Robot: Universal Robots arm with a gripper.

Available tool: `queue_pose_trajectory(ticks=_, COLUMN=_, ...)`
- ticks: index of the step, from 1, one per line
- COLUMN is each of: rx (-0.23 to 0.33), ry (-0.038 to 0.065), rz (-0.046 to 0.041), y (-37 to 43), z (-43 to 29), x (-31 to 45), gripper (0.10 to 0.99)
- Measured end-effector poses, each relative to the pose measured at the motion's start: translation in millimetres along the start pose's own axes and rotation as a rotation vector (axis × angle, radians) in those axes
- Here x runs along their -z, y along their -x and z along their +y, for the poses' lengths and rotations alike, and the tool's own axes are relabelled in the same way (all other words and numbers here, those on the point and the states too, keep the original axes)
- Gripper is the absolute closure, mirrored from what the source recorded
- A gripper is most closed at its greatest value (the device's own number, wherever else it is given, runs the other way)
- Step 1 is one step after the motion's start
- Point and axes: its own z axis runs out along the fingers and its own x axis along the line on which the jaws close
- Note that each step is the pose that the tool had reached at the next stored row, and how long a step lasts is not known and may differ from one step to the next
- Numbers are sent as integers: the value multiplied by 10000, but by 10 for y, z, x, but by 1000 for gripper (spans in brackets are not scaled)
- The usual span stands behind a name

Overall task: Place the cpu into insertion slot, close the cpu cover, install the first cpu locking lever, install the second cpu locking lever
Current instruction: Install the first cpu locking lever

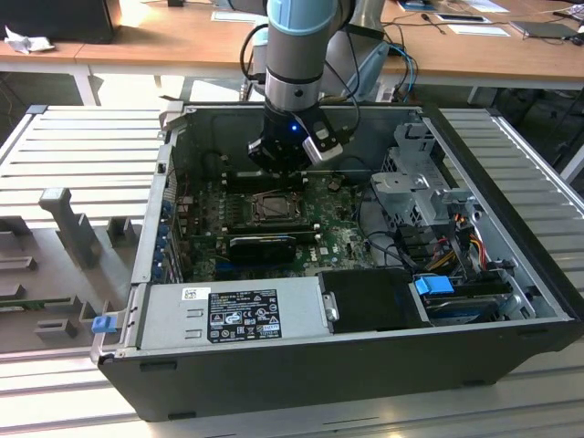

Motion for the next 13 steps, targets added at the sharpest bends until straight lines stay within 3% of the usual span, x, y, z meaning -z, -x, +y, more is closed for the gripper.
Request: queue_pose_trajectory(ticks=13, rx=123, ry=-52, rz=17, y=19, z=-8, x=-58, gripper=980)
